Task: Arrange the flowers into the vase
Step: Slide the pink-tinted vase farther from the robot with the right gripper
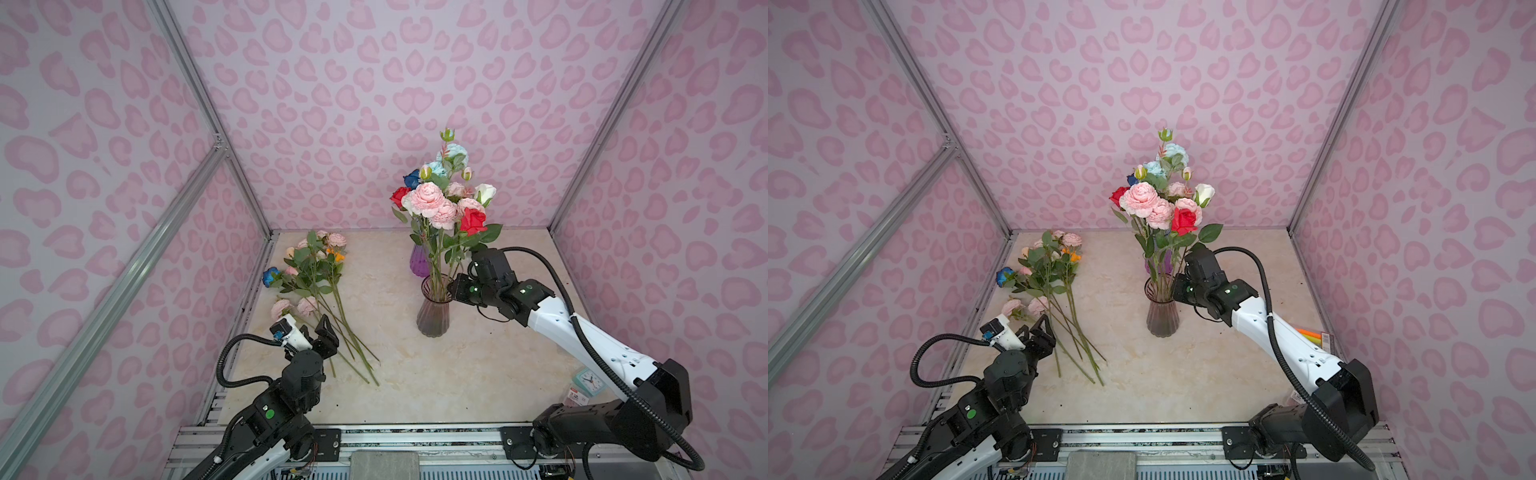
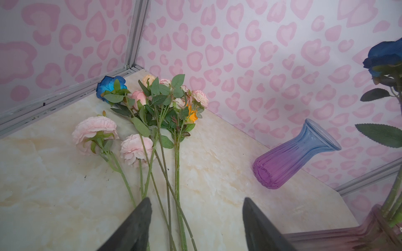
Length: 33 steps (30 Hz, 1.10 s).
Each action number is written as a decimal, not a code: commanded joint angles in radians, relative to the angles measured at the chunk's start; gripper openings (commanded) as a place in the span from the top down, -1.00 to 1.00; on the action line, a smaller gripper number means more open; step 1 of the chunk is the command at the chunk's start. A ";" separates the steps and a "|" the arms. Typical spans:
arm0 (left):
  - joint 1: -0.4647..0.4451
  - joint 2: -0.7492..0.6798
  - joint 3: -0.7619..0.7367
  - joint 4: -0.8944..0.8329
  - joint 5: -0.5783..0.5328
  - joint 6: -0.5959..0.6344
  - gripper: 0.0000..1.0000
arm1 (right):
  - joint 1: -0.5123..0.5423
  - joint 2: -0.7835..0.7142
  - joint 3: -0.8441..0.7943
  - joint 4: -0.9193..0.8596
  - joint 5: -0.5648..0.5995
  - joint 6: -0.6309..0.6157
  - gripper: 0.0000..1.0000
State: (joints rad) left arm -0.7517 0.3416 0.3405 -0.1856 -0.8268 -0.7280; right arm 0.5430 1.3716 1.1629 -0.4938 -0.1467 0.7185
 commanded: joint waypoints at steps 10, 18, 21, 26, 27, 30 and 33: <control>0.001 -0.010 0.011 0.000 -0.008 0.019 -0.34 | -0.038 -0.002 0.036 -0.028 0.055 -0.045 1.00; 0.002 0.003 0.024 0.007 -0.005 0.024 -0.34 | -0.139 0.004 0.035 0.026 0.059 -0.077 1.00; 0.002 0.016 0.036 0.009 -0.003 0.031 -0.34 | -0.189 0.024 0.056 0.051 0.064 -0.088 1.00; 0.002 0.040 0.060 0.009 0.000 0.039 -0.34 | -0.276 0.081 0.086 0.117 0.061 -0.096 1.00; 0.002 0.043 0.065 0.010 0.001 0.041 -0.34 | -0.285 0.093 0.095 0.125 0.069 -0.103 1.00; 0.002 0.046 0.073 0.004 0.011 0.042 -0.33 | -0.311 0.149 0.155 0.119 0.077 -0.123 1.00; 0.002 0.045 0.078 0.000 0.019 0.041 -0.33 | -0.346 0.214 0.220 0.110 0.084 -0.142 1.00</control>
State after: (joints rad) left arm -0.7502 0.3847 0.4038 -0.1856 -0.8143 -0.6876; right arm 0.2153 1.5524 1.3426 -0.4763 -0.1028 0.6170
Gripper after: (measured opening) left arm 0.668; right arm 0.129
